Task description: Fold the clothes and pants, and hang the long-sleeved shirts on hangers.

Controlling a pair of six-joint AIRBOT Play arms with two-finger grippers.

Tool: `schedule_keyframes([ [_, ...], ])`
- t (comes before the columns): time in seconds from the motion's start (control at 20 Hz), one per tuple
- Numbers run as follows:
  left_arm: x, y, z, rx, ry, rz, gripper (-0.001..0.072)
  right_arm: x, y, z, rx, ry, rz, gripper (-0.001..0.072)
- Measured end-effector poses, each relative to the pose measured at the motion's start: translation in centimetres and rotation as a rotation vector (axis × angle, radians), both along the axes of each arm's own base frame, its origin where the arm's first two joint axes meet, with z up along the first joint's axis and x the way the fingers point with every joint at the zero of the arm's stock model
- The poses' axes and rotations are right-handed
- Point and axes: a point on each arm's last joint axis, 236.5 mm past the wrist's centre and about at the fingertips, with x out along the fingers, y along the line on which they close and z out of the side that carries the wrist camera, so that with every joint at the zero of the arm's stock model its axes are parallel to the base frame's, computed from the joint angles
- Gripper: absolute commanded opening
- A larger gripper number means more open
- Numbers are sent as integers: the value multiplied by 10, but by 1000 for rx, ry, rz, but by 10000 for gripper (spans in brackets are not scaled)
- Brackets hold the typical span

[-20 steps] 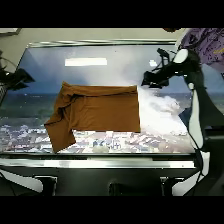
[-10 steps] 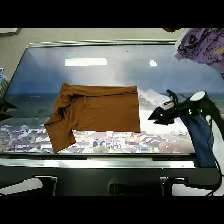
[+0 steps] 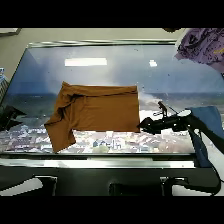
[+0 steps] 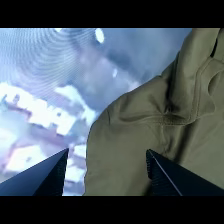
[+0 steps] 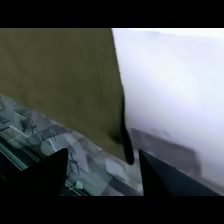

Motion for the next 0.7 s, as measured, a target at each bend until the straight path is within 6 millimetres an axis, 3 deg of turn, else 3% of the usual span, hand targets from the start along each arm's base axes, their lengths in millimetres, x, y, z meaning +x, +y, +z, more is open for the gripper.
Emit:
schedule_keyframes([
  [0.05, 2, 0, -1, 6, -4, 1, 567, -2, 7, -3, 6, 12, 4, 468],
  [0.15, 5, 0, -2, 20, -16, -7, 567, -5, 13, -10, -7, 23, 10, 300],
  [0.2, 7, 1, -2, 30, -24, -11, 567, -6, 14, -12, -13, 28, 11, 166],
  [0.3, 11, 4, -6, 54, -42, -11, 567, -7, 15, -17, -28, 31, 14, 33],
  [0.5, 15, 6, -31, 102, -62, -9, 567, -5, 17, -16, -32, 31, 3, 32],
  [0.7, 4, -14, -73, 74, -33, -63, 567, 0, 14, -13, -47, 18, -23, 33],
])
